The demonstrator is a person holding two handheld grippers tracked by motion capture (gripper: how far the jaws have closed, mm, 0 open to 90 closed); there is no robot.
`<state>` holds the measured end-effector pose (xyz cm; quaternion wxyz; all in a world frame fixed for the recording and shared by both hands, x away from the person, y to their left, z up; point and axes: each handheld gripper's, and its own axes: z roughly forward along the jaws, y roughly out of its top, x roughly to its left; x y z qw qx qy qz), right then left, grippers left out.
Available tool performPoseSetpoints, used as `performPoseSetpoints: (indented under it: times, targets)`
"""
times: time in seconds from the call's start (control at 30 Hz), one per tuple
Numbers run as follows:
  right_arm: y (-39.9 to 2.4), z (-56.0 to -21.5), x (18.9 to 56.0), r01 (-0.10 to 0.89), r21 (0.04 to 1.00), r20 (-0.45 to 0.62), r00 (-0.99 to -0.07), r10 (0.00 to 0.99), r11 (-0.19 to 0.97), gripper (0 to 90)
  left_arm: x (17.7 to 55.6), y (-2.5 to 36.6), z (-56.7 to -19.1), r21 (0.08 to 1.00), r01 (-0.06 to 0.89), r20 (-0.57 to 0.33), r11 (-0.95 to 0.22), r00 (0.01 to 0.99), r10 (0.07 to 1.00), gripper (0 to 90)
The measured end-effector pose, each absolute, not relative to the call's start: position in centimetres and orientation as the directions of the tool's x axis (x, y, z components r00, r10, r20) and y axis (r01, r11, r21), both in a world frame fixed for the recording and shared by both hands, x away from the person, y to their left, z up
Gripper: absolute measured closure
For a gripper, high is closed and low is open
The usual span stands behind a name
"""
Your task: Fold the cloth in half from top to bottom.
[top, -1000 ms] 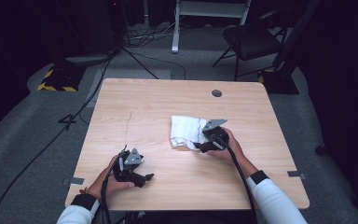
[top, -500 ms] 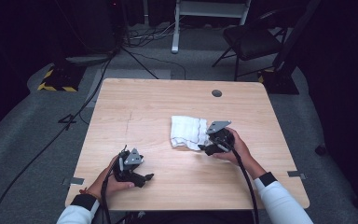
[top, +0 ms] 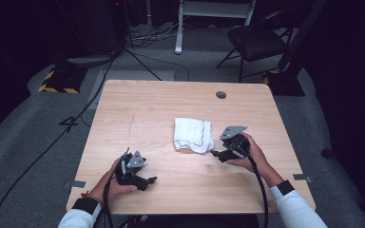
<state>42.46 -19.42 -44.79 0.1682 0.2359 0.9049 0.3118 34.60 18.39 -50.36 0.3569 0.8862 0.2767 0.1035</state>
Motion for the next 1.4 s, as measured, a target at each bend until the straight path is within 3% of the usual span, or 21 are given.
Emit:
performPoseSetpoints:
  times: [0.93, 1.4]
  targets:
    - [-25.0, -46.3, 38.2, 0.348, 0.586, -0.217, -0.803, 0.556, 0.732, 30.3, 34.6, 18.4, -50.4, 0.69, 0.416, -0.011, -0.592, 0.825, 0.566, 15.8]
    - [-28.8, -48.0, 35.8, 0.396, 0.6, -0.174, -0.784, 0.596, 0.696, 28.8, 34.6, 18.4, -50.4, 0.69, 0.416, -0.011, -0.592, 0.825, 0.566, 15.8]
